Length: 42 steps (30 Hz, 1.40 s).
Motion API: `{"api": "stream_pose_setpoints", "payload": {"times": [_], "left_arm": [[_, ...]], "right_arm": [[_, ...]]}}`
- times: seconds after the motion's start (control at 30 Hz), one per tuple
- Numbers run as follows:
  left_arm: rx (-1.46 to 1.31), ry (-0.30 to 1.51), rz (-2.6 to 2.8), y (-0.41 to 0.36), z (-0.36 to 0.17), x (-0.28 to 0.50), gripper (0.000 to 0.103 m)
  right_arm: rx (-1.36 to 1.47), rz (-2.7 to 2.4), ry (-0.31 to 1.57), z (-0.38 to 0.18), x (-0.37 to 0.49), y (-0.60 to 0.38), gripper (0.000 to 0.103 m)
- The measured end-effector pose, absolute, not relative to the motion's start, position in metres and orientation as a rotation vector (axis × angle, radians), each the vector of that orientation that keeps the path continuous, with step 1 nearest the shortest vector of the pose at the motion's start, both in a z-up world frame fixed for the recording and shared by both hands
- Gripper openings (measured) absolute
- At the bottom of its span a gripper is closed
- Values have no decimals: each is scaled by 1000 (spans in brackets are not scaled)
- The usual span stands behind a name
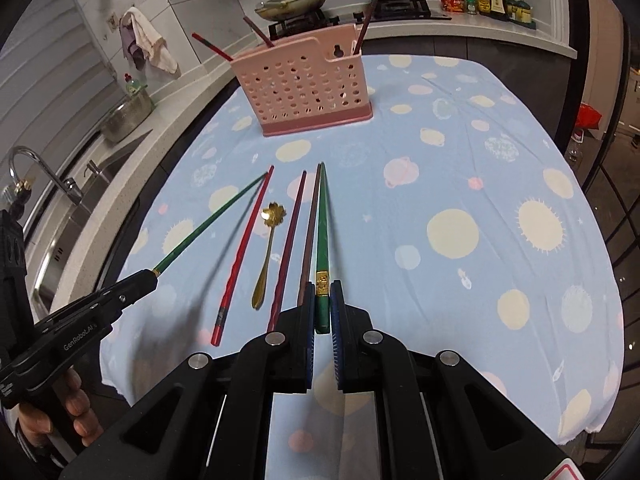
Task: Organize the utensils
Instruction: 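Lift both green chopsticks and carry them toward the pink holder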
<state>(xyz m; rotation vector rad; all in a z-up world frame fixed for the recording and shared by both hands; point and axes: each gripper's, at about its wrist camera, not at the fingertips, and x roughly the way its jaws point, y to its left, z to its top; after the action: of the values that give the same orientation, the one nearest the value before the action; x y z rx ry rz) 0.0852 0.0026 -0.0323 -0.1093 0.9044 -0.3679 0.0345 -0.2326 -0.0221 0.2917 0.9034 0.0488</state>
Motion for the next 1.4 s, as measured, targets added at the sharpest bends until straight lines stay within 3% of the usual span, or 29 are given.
{"api": "stream_pose_setpoints", "payload": {"times": [0.53,1.03,1.4], "left_arm": [[-148,698,-363,9,58,119,7],[-145,588,-390,-8,109,157,7],[-110,437,-406,-25,173,207,7]], "right_arm": [[321,41,703,55,63,-259,9],[317,52,592,106,97,-269,9],[312,30,431,166,155,-285,9]]}}
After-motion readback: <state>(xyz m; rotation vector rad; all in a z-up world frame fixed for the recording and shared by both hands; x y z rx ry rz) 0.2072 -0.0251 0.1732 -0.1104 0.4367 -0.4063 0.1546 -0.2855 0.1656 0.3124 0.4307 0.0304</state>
